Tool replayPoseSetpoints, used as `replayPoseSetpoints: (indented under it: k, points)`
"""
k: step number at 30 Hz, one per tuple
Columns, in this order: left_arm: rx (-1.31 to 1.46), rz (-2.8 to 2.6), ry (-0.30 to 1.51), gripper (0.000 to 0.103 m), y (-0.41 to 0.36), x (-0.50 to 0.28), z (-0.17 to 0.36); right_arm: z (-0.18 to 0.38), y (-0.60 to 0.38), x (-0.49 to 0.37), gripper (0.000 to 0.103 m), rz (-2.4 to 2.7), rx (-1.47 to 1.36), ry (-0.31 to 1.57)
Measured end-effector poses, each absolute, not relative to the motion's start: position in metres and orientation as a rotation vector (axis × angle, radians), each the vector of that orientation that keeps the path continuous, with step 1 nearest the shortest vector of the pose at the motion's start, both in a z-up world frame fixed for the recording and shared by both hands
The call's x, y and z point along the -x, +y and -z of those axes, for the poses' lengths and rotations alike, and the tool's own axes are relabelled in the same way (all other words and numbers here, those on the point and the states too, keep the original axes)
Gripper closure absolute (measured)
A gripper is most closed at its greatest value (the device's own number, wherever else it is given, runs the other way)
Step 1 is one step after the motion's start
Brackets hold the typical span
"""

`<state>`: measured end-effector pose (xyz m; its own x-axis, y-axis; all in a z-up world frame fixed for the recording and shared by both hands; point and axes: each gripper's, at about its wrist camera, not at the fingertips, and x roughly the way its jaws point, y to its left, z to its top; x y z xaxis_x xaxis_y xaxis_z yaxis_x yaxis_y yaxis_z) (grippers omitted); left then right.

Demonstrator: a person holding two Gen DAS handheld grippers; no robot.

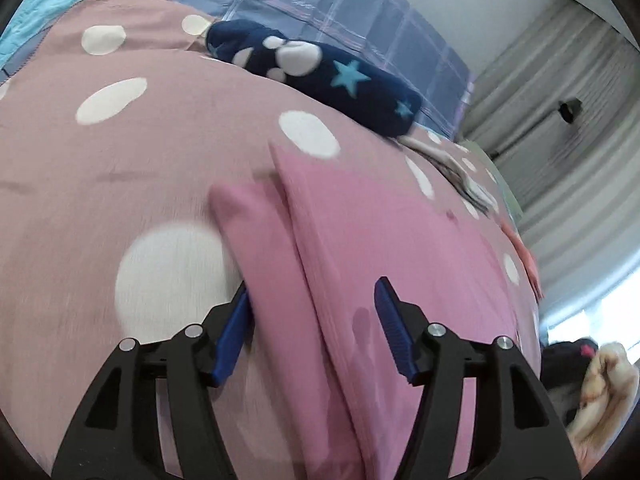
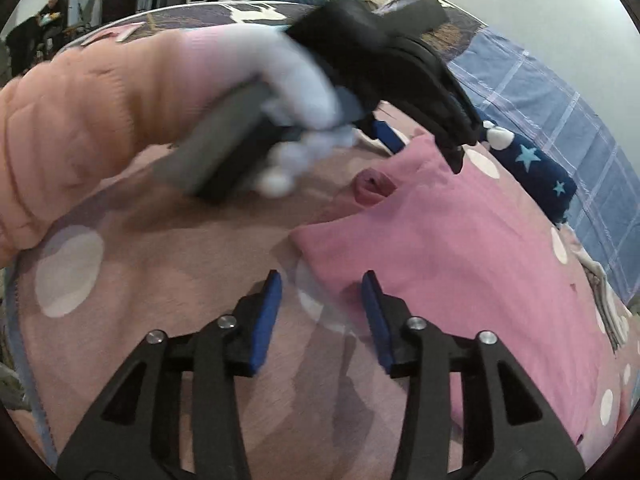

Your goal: Fold small clothes

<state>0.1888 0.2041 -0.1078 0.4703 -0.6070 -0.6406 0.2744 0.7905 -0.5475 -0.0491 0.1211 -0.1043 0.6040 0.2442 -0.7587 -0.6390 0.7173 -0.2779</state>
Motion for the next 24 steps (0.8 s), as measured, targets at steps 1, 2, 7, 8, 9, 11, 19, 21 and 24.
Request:
replayPoseSetpoints:
  k: [1, 2, 7, 8, 9, 11, 19, 21, 24]
  points:
    - [0.422, 0.553, 0.929, 0.042, 0.205, -0.196, 0.11, 0.106, 0.122, 0.046, 0.058, -0.541, 0.558, 0.77]
    - [0.459, 0.552, 0.916, 0.046, 0.206, -0.206, 0.111, 0.107, 0.122, 0.045, 0.058, -0.537, 0.548, 0.771]
    - [0.684, 0.588, 0.895, 0.094, 0.228, -0.227, 0.135, 0.11, 0.125, 0.045, 0.063, -0.539, 0.536, 0.76]
    - [0.714, 0.59, 0.882, 0.095, 0.232, -0.226, 0.137, 0.11, 0.126, 0.043, 0.073, -0.554, 0.539, 0.758]
    - [0.744, 0.584, 0.861, 0.095, 0.237, -0.224, 0.137, 0.11, 0.129, 0.047, 0.077, -0.555, 0.561, 0.744]
    - [0.792, 0.57, 0.836, 0.096, 0.246, -0.222, 0.139, 0.112, 0.134, 0.052, 0.08, -0.541, 0.609, 0.715]
    - [0.736, 0.706, 0.832, 0.067, 0.235, -0.214, 0.13, 0.087, 0.099, 0.049, 0.065, -0.476, 0.52, 0.712]
    - [0.69, 0.756, 0.844, 0.06, 0.227, -0.212, 0.127, 0.09, 0.096, 0.049, 0.059, -0.495, 0.542, 0.746]
    - [0.62, 0.787, 0.86, 0.054, 0.217, -0.208, 0.123, 0.1, 0.101, 0.049, 0.055, -0.492, 0.596, 0.766]
